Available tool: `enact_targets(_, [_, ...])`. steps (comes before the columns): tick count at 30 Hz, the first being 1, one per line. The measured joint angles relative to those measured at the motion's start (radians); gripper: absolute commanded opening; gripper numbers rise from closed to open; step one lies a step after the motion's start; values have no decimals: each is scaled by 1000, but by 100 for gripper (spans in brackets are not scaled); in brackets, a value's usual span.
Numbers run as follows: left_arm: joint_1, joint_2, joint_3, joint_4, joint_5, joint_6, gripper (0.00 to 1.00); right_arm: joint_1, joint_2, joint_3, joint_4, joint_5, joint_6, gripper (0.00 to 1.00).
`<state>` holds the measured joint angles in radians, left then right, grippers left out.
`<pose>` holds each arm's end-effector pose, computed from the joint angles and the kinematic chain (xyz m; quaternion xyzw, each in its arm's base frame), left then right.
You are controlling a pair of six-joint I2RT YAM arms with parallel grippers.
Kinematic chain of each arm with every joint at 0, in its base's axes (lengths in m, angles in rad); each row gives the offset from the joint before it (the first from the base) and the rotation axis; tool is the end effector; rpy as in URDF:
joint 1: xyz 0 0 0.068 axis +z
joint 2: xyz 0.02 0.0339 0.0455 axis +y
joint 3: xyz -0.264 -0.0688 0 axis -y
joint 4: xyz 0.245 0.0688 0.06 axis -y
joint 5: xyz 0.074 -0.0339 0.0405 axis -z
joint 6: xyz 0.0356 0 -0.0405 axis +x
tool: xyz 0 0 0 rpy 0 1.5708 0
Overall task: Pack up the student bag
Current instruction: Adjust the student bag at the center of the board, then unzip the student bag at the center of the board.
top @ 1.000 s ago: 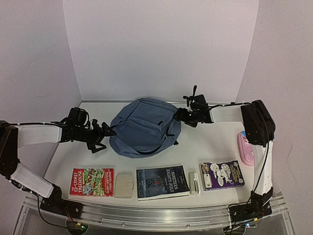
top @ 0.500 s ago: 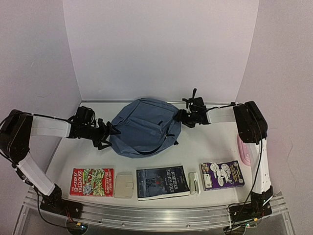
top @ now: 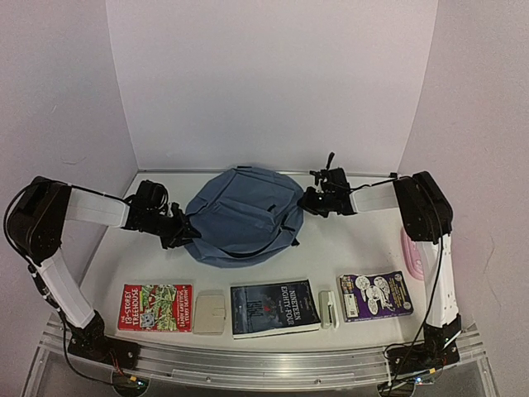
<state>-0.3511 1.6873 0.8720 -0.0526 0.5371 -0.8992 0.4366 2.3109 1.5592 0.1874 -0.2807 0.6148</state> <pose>0.3036 -0.1306 0.1587 -0.1570 0.8962 -0.3962 0.1234 0.4575 0.2243 0.1271 0.0100 0.8700 0.3456 0.3516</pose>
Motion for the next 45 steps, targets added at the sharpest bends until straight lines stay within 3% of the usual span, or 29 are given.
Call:
enact_targets(3, [0, 33, 39, -27, -13, 22, 0, 0, -68, -98, 12, 16, 9, 0])
enact_targets(12, [-12, 131, 176, -100, -17, 89, 0, 0, -400, -532, 74, 64, 101, 0])
enact_targets(14, [-14, 176, 237, -114, -16, 110, 2, 1, -470, -629, 94, 67, 127, 6])
enact_targets(16, [-17, 223, 303, -128, -16, 131, 21, 1, -528, -712, 104, 66, 147, 21])
enact_targets(20, [-13, 258, 376, -132, -45, 161, 64, 3, -625, -820, 85, 58, 155, 66])
enact_targets(22, [-5, 257, 393, -135, -69, 173, 77, 3, -672, -843, 67, 56, 147, 75])
enact_targets(24, [1, 253, 402, -148, -94, 185, 83, 3, -740, -862, 45, 56, 131, 79])
enact_targets(30, [10, 129, 397, -299, -149, 250, 91, 6, -969, -868, -22, 40, 63, 82])
enact_targets(35, [16, -52, 411, -435, -147, 316, 92, 48, -1071, -846, -100, 22, 12, 73])
enact_targets(40, [19, -165, 404, -490, -120, 325, 92, 193, -1066, -846, -137, 36, 2, 59])
enact_targets(45, [4, -243, 204, -386, -77, 238, 92, 303, -937, -840, -129, 50, 14, 53])
